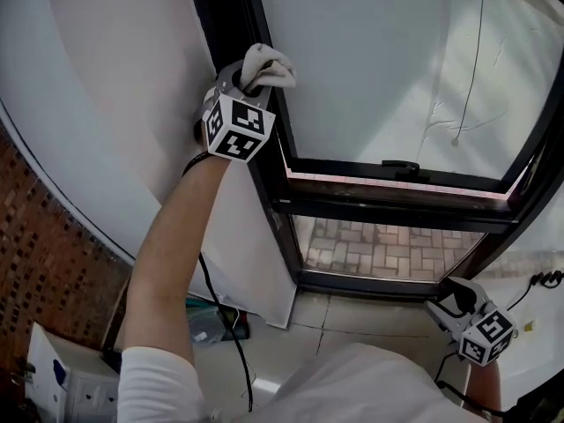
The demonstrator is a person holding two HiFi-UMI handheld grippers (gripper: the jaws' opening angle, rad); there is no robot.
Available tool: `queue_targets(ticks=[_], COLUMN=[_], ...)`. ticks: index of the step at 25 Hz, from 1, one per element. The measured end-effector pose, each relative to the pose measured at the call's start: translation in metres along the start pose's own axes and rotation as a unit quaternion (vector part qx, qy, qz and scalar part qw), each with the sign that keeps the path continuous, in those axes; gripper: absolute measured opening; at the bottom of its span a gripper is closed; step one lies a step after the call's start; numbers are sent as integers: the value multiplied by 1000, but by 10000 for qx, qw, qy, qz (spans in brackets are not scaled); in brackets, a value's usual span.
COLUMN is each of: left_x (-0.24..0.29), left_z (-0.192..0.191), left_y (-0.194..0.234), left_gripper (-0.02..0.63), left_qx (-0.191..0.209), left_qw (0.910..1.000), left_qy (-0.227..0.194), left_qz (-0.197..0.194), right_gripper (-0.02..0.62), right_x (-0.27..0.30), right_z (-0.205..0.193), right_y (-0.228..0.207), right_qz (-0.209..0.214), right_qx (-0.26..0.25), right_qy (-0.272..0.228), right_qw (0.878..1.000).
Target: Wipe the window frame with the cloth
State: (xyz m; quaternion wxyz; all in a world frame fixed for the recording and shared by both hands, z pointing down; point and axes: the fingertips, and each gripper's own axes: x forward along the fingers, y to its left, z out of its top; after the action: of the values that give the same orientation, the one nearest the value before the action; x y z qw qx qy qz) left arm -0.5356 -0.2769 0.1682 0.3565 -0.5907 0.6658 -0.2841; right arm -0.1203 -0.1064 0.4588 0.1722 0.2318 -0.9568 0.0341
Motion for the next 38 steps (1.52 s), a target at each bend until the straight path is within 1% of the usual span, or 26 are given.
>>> queue_targets(ticks=[8, 12, 16, 20, 24, 28, 31, 34, 36, 38], left_x=[-17, -27, -34, -43, -51, -57, -60, -61, -61, -57], left_z=[-65, -104, -141, -179, -220, -250, -258, -257, -252, -241], left_y=[-83, -127, -166, -200, -238, -266, -278, -285, -297, -317], left_gripper=[138, 140, 138, 139, 140, 140, 140, 140, 140, 138], left_qx=[-471, -786, -1184, -1649, -1866, -2294, -2580, -2881, -3003, -3026], left_qw=[9986, 9959, 9910, 9818, 9722, 9567, 9474, 9370, 9324, 9315], left_qy=[130, 330, 563, 913, 1378, 1770, 1887, 1973, 2013, 2015], left_qz=[-222, -309, -276, -236, -323, -291, -151, 62, 53, -73], right_gripper=[245, 245, 245, 245, 245, 245, 245, 245, 245, 245], right_x=[-8, -9, -8, -10, -13, -16, -19, -23, -26, -30], right_z=[0, -2, -3, -4, -9, -18, -24, -30, -34, -37], right_y=[3, 8, 10, 10, 9, 6, 1, -5, -10, -16], right_qz=[-90, -62, -23, -26, -32, -33, -49, -78, -105, -148], right_qx=[-57, -84, -140, -165, -121, -1, 94, 188, 253, 309], right_qy=[165, 314, 490, 626, 720, 789, 830, 840, 820, 797], right_qw=[9998, 9995, 9987, 9979, 9973, 9969, 9965, 9963, 9963, 9962])
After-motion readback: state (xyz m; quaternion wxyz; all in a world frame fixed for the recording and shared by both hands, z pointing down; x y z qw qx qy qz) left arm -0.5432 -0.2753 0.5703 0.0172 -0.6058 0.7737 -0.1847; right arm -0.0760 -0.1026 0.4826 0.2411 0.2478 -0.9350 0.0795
